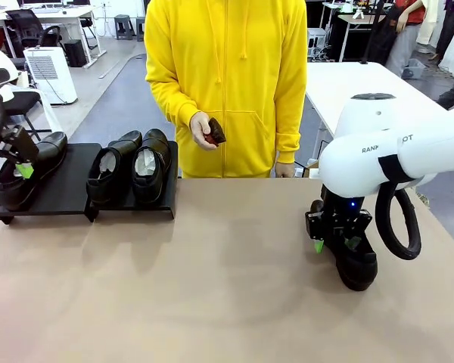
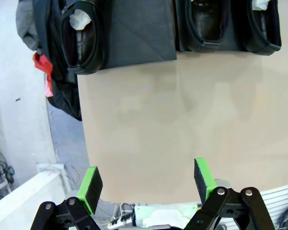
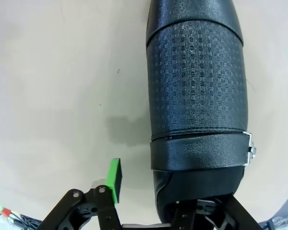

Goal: Organize the shoes by placing them on the stand.
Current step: Pick up one Shoe and place it in the middle of the table.

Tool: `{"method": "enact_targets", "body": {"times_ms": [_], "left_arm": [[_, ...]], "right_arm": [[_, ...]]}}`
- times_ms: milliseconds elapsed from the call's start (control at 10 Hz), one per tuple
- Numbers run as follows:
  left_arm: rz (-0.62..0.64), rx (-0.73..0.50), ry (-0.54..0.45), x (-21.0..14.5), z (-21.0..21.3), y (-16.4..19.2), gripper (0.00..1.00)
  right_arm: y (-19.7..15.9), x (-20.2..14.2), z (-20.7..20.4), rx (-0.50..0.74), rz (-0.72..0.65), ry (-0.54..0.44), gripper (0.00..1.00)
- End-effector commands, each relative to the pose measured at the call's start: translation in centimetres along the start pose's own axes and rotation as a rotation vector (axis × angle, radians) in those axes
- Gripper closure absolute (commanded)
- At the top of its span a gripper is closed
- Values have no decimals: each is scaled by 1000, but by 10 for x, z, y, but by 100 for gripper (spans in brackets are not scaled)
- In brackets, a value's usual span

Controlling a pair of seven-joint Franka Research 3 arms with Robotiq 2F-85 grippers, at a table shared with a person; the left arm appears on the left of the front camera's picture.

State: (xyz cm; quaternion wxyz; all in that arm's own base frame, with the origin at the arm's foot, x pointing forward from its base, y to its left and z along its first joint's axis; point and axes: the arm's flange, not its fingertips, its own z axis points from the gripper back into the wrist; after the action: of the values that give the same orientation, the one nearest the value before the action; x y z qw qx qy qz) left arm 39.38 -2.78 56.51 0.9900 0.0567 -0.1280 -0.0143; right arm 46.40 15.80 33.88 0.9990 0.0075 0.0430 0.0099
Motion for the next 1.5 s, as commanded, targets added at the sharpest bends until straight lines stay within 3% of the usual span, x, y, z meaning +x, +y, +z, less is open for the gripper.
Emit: {"method": "enact_targets", "body": {"times_ms": [0, 600, 700, 900, 1000, 1400], "left_arm": [[1, -11, -6, -2, 0, 1, 2], [1, -11, -6, -2, 0, 1, 2], [1, -11, -6, -2, 0, 1, 2], [1, -11, -6, -2, 0, 1, 2], [1, -11, -6, -2, 0, 1, 2], [1, -11, -6, -2, 0, 1, 2]], "right_arm": [[-8, -7, 3, 16, 21, -8, 100], [-8, -9, 15, -4, -54, 0, 100], [13, -21, 44, 33, -138, -23, 100], [75, -52, 82, 162, -81, -91, 100], [119, -68, 88, 217, -28, -53, 100], [232, -72, 53, 278, -64, 29, 100]]}}
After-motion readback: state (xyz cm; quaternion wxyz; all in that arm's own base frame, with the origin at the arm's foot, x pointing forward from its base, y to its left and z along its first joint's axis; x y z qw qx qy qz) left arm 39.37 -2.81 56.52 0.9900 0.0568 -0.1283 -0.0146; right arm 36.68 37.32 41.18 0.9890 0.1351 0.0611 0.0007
